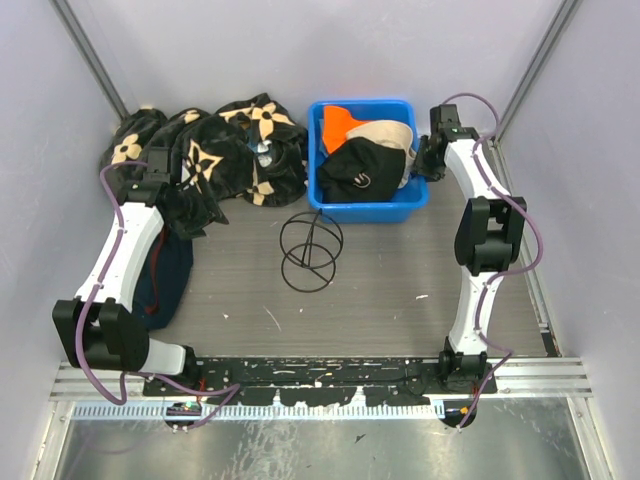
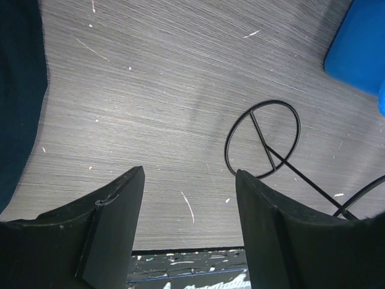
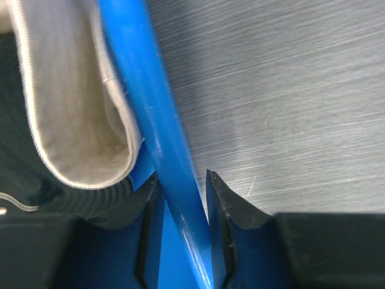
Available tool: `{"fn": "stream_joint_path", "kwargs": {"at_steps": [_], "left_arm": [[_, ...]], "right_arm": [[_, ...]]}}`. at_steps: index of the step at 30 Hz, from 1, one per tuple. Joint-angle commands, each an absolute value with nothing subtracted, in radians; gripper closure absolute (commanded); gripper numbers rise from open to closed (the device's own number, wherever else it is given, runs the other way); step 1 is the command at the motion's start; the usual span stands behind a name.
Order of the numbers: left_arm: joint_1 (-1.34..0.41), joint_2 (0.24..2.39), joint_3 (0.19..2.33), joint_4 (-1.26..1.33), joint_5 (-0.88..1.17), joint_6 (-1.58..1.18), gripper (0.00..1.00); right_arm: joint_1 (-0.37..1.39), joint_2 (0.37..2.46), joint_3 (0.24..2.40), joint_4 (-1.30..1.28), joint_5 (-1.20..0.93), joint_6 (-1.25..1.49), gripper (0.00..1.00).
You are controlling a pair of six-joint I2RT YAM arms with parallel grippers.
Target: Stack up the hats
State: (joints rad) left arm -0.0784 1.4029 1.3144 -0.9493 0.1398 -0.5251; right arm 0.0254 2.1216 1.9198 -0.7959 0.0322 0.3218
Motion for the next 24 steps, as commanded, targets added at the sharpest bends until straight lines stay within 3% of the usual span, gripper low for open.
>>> {"fn": "stream_joint_path", "kwargs": {"at_steps": [1,3,4,11,24], "left_arm": [[-0.076,1.369,1.312,-0.972,0.144,-0.518,0.31],[-0.075,1.366,1.306,-0.972,0.145,-0.519,0.3],[-0.075,1.365,1.304,-0.971,0.144,-0.519,0.3],[-0.075,1.353,1.27,-0.955,0.152,-0.523,0.31],[-0.076,1.342,1.247,-0.946,0.161,-0.52,0.3]], "right_arm": [[0.02,2.113,1.968,-0.76,0.02,0.359,0.78],[0.014,2.093,1.941,-0.757,0.01,0.412,0.97],[0.01,2.073,1.911,-0.752,0.0,0.451,0.99],[0.008,1.788,1.516,-0.563,0.044,0.823,0.99],[-0.004,1.58,1.178,-0.361,0.167,1.374,0.99]]}}
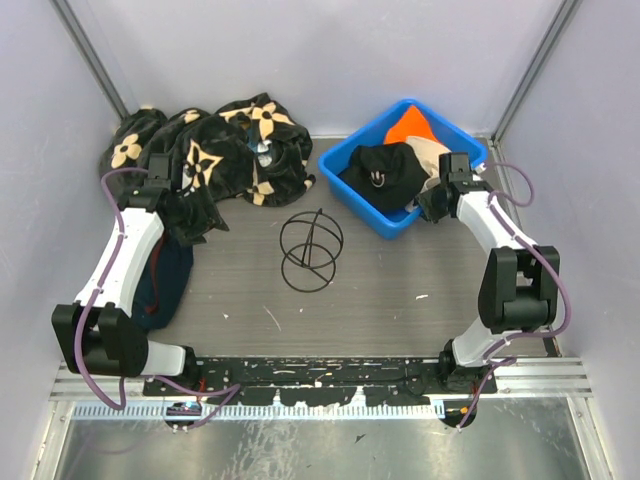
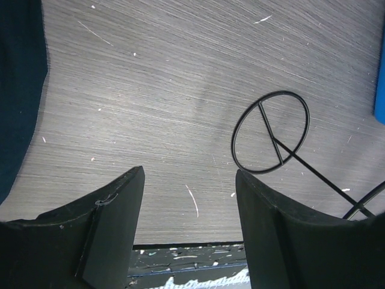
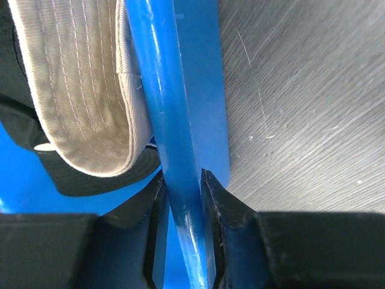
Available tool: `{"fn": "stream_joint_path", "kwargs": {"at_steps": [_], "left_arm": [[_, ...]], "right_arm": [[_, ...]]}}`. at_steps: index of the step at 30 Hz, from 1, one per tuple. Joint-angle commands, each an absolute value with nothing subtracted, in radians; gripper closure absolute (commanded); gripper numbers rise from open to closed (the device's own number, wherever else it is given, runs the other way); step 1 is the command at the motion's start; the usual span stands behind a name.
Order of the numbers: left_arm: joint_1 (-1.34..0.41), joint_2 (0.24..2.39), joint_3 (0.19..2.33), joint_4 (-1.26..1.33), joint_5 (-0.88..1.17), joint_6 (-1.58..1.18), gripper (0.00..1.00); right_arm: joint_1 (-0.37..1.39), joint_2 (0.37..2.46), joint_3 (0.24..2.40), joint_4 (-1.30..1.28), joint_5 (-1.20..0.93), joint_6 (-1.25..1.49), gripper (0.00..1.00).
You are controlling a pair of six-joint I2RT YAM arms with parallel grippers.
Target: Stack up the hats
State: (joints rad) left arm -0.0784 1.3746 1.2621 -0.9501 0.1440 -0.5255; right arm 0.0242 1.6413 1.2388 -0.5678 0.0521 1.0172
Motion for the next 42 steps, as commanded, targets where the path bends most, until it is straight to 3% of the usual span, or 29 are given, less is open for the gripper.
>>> {"fn": "stream_joint_path", "kwargs": {"at_steps": [1,7,14,15,17,19,25,42], "left_arm": [[-0.075,1.343,1.247,-0.946,0.163,-0.52,0.3],[-0.075,1.345,1.252,-0.943,0.165,-0.522,0.3],[-0.076,1.336,1.252,-0.95,0.157,-0.522,0.31],[-0.075,1.336,1.253,-0.951,0.156,-0.522,0.3],[-0.075,1.333,1.253,-0.953,0.154,-0.519,0.3],[-0.075,1.331,1.26,-0.96,0.15,-0.513,0.3],[-0.075,1.32,1.247,-0.955,0.143,-0.513,0.3],[-0.075,1.306,1.207,-0.726,0.297,-0.594,0.33]], "right_arm": [[-0.004,1.596,1.171,-0.347,0.15,1.413,0.99],[0.041,1.673,1.111,-0.14,0.137,1.651,0.99],[0.111,1.809,1.269,-0.027,0.156,1.781,0.99],[0.117,1.827,1.275,0.033,0.15,1.791,0.96],[0.12,1.857,1.305,0.105,0.137,1.793,0.74],[0.118,1.856,1.336,0.132,0.163,1.742,0.58],[0.111,1.773,1.385,0.017,0.186,1.524,0.34],[0.11,1.598,1.412,-0.396,0.077,1.203,0.29]]}}
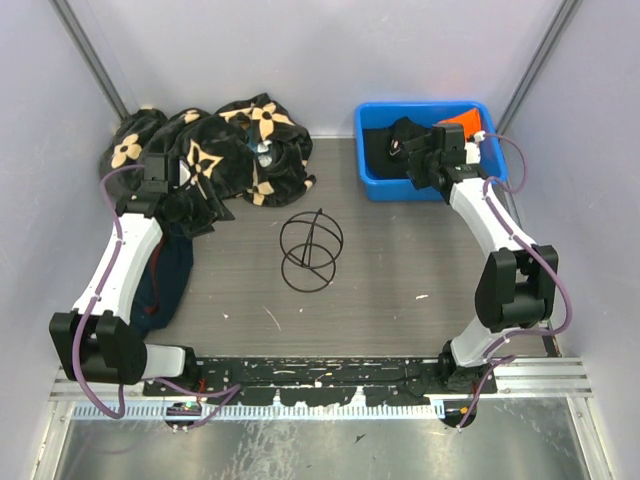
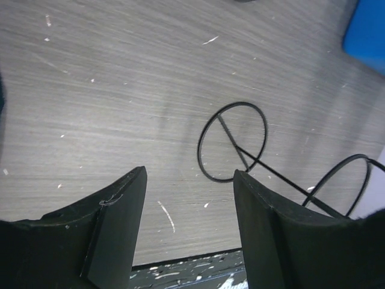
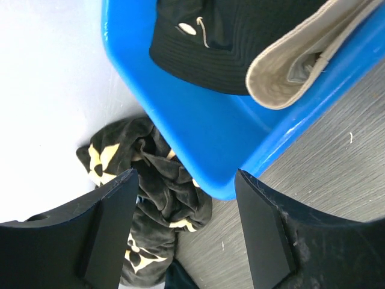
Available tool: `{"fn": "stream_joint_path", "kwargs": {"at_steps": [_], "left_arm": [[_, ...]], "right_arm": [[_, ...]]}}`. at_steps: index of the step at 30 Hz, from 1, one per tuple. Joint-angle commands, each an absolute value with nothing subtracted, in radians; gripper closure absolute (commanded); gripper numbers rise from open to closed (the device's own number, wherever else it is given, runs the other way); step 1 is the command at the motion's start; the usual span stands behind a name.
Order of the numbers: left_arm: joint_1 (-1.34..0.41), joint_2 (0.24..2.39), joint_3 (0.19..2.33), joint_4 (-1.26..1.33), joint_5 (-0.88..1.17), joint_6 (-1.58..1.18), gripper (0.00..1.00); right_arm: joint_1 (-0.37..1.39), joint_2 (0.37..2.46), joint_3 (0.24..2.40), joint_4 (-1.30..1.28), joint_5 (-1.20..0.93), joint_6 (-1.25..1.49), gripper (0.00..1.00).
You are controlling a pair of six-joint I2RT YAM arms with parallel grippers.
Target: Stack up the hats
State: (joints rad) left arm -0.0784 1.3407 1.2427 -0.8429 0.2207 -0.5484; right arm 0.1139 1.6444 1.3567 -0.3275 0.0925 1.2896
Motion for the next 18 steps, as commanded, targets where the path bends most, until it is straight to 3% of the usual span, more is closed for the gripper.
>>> {"fn": "stream_joint_path", "kwargs": {"at_steps": [1,6,9,13,18], "left_arm": [[-0.075,1.306,1.204,-0.712,0.322,-0.6,0.33],[-0.076,1.29,1.222,-0.69,0.439,-0.571,0.25],[-0.076,1.233,1.221,-0.678,0.409,-0.551,0.17],[-0.076,1.226,1.224,-0.699,0.388,-0.54,0.16],[-0.076,1.258,1.217,-0.724,0.39,-0.549,0.17]], "right_arm": [[0.109,1.592,1.412,-0.405,0.087,1.193,0.29],[0.052,1.612,1.54,-0.46,0.272,0.976,0.3],[-0.018,1.767,1.802,-0.635,0.301,0.819,0.3],[-0.088,1.942,2.143,-0.848,0.281,0.71,0.37],[-0.121,1.972,2.179,-0.897,0.172,0.701,0.48]]}}
